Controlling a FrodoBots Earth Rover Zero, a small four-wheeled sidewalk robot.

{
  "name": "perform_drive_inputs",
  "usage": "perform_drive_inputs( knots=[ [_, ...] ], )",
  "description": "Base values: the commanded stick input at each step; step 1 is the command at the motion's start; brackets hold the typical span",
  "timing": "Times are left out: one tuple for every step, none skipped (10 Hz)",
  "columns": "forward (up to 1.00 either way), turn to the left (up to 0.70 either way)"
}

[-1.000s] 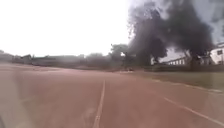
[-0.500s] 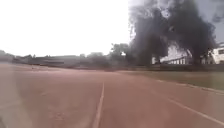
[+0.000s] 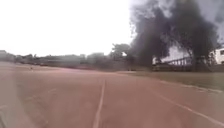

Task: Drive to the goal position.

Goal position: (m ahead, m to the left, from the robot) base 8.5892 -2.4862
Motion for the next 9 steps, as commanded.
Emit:
perform_drive_inputs(
  knots=[
    [0.7, 0.0],
    [0.7, 0.0],
    [0.7, 0.0],
    [0.7, 0.0],
    [0.7, 0.0],
    [0.7, 0.35],
    [0.7, 0.35],
    [0.7, 0.24],
    [0.7, 0.06]
  ],
)
